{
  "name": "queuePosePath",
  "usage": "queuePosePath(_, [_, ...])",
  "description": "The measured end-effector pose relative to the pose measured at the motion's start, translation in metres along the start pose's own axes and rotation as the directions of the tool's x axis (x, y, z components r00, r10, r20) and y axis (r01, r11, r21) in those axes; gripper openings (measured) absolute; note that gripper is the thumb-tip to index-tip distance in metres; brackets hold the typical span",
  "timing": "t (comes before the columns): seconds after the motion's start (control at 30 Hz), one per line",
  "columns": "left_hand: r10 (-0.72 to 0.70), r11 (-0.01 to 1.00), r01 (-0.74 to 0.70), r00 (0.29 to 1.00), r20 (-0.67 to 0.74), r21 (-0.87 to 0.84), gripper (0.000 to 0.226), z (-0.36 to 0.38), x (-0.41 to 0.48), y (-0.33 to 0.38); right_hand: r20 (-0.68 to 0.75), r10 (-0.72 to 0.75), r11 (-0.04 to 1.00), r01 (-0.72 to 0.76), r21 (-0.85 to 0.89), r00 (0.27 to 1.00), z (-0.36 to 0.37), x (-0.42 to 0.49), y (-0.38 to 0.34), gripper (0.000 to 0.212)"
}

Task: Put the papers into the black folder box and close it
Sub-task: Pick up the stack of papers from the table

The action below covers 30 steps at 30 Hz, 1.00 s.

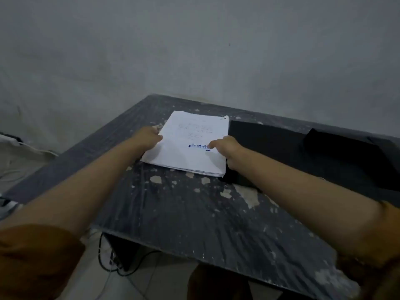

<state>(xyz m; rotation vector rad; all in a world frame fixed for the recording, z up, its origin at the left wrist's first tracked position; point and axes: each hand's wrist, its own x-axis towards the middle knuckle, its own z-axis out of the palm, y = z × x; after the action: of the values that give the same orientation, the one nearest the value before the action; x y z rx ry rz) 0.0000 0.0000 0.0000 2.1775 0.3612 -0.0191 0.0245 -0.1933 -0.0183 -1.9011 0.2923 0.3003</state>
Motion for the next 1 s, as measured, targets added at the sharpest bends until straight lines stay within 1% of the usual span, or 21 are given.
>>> queuePosePath(0.07, [-0.014,1.0,0.013,0.999,-0.039,-0.014,0.043,-0.003,0.004,-0.004,0.018,0.01,0.993,-0.012,0.114,1.0,-0.008,-0.003,-0.005,0.046])
queuePosePath(0.13, [-0.077,0.993,0.073,0.996,-0.045,-0.093,0.046,-0.005,0.01,-0.009,0.053,0.062,0.976,-0.072,0.205,0.997,-0.018,-0.005,-0.003,0.027])
queuePosePath(0.2, [-0.157,0.973,0.153,0.988,-0.011,-0.174,0.039,-0.006,0.012,-0.012,0.099,0.121,0.957,-0.142,0.251,0.988,-0.022,-0.008,-0.002,0.023])
queuePosePath(0.23, [-0.199,0.953,0.199,0.98,0.024,-0.227,0.031,-0.007,0.011,-0.013,0.127,0.136,0.953,-0.165,0.255,0.982,-0.023,-0.01,-0.002,0.023])
queuePosePath(0.27, [-0.239,0.93,0.243,0.97,0.047,-0.277,0.029,-0.007,0.008,-0.012,0.153,0.138,0.949,-0.175,0.262,0.979,-0.023,-0.008,-0.001,0.022])
queuePosePath(0.33, [-0.294,0.877,0.316,0.949,0.118,-0.361,0.041,-0.008,0.005,-0.01,0.198,0.119,0.949,-0.17,0.266,0.973,-0.026,-0.012,0.0,0.024])
queuePosePath(0.37, [-0.294,0.859,0.327,0.945,0.144,-0.394,0.044,-0.008,0.004,-0.008,0.2,0.106,0.948,-0.16,0.277,0.974,-0.027,-0.013,0.002,0.029])
queuePosePath(0.53, [-0.223,0.791,0.311,0.948,0.226,-0.527,0.05,0.002,-0.01,0.012,0.164,0.043,0.934,-0.098,0.345,0.986,-0.049,-0.009,0.007,0.048])
queuePosePath(0.67, [-0.094,0.751,0.233,0.964,0.249,-0.618,0.056,0.025,-0.016,0.04,0.101,-0.044,0.912,-0.002,0.41,0.994,-0.088,-0.008,0.01,0.054])
queuePosePath(0.77, [-0.025,0.734,0.188,0.968,0.251,-0.653,0.049,0.048,-0.02,0.065,0.026,-0.075,0.905,0.057,0.421,0.997,-0.126,-0.009,0.012,0.057])
queuePosePath(0.8, [-0.014,0.733,0.179,0.969,0.248,-0.656,0.05,0.056,-0.021,0.074,0.005,-0.087,0.898,0.077,0.434,0.996,-0.138,-0.011,0.013,0.059])
queuePosePath(0.9, [0.051,0.734,0.127,0.969,0.242,-0.667,0.062,0.079,-0.023,0.1,-0.056,-0.114,0.875,0.127,0.467,0.992,-0.175,-0.017,0.015,0.062])
queuePosePath(1.0, [0.145,0.728,0.047,0.965,0.221,-0.684,0.059,0.1,-0.028,0.12,-0.111,-0.149,0.846,0.185,0.5,0.983,-0.205,-0.023,0.02,0.066])
